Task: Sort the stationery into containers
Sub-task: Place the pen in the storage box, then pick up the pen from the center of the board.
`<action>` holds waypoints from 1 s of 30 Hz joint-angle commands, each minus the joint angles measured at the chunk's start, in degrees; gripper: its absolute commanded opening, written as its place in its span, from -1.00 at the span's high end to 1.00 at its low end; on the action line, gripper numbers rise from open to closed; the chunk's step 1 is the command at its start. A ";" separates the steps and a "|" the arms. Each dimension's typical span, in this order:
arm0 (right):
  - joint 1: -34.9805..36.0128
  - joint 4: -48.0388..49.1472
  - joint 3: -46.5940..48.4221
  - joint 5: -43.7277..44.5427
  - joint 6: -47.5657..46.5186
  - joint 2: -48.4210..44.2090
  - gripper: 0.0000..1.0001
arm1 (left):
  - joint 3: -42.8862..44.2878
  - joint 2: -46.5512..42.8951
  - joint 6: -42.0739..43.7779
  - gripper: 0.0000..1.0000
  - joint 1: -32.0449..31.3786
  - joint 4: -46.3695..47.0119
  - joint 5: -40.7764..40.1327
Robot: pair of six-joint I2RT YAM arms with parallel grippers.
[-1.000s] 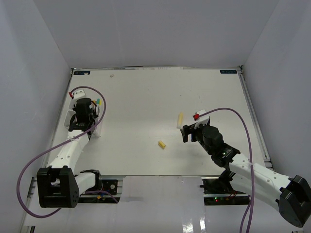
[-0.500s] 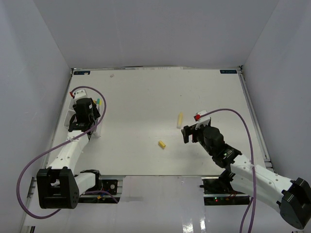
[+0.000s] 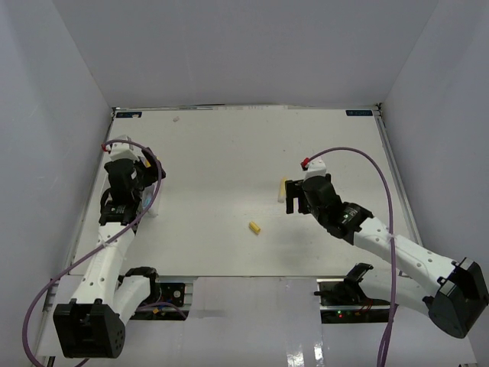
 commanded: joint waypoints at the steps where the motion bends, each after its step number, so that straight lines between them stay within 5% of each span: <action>1: -0.26 -9.91 5.86 3.97 7.00 3.47 -0.80 | -0.85 -2.39 -0.60 -0.93 -0.36 0.34 5.70; 14: -0.17 -12.21 7.64 4.14 9.90 4.62 -0.80 | -0.94 -5.73 -0.78 -0.96 -3.44 -0.98 8.34; 30: -0.17 -1.05 -2.64 4.85 1.64 -8.74 -0.80 | -3.14 -7.84 -2.54 -0.96 -4.94 1.48 21.35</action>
